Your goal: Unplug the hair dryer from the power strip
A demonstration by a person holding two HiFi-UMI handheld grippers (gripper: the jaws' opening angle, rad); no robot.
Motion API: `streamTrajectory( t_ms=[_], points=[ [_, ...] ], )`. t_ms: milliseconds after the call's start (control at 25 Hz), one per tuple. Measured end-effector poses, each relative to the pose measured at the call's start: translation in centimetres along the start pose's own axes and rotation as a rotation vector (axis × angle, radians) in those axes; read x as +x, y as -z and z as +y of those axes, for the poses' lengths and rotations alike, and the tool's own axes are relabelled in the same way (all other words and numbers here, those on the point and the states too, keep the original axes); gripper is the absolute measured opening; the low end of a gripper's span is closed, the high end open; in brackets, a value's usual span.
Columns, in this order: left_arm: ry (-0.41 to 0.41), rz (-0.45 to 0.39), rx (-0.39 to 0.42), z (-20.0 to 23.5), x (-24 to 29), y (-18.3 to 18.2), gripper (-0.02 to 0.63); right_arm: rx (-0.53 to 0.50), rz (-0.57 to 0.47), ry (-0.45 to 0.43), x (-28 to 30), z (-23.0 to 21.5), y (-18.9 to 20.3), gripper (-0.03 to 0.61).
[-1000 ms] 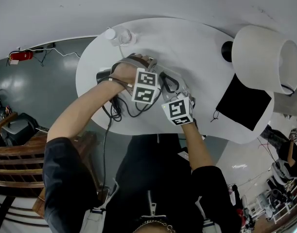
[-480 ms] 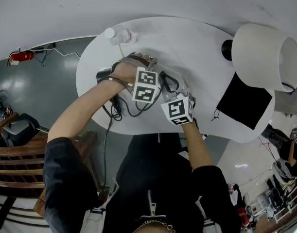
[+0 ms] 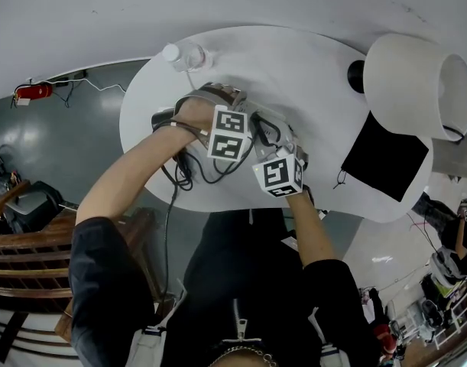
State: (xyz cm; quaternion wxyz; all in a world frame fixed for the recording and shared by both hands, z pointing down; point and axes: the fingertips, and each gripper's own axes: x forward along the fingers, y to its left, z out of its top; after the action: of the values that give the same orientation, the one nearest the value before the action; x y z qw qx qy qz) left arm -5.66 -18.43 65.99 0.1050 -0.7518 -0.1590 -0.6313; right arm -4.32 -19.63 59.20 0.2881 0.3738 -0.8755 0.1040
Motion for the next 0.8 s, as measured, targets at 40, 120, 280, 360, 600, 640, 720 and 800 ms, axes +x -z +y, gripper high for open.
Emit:
streamTrajectory(
  t_ms=[40, 120, 280, 360, 600, 640, 720, 800],
  points=[
    [-0.001, 0.0, 0.002, 0.01, 0.0, -0.01, 0.393, 0.014, -0.001, -0.011, 0.03, -0.14, -0.09, 0.04],
    [-0.002, 0.001, -0.001, 0.03, 0.02, 0.01, 0.391, 0.063, -0.004, -0.021, 0.13, -0.45, -0.32, 0.04],
    [-0.001, -0.001, -0.01, 0.02, 0.06, 0.0, 0.393, 0.057, 0.008, 0.005, 0.07, -0.41, -0.24, 0.04],
    [-0.001, 0.003, -0.013, 0.02, 0.09, -0.01, 0.393, 0.006, 0.016, 0.014, -0.04, -0.09, -0.08, 0.04],
    [-0.004, 0.005, -0.012, 0.05, 0.06, -0.05, 0.393, 0.003, 0.014, 0.006, -0.04, -0.1, -0.08, 0.04],
    [-0.004, 0.005, -0.012, 0.03, 0.06, -0.04, 0.393, 0.03, 0.011, -0.001, 0.0, -0.3, -0.19, 0.04],
    [-0.004, 0.004, -0.014, 0.06, 0.04, -0.02, 0.393, 0.07, 0.007, -0.008, 0.09, -0.66, -0.46, 0.04],
    [-0.003, 0.005, -0.017, 0.09, 0.02, -0.01, 0.393, 0.065, 0.011, -0.005, 0.08, -0.7, -0.53, 0.04]
  ],
)
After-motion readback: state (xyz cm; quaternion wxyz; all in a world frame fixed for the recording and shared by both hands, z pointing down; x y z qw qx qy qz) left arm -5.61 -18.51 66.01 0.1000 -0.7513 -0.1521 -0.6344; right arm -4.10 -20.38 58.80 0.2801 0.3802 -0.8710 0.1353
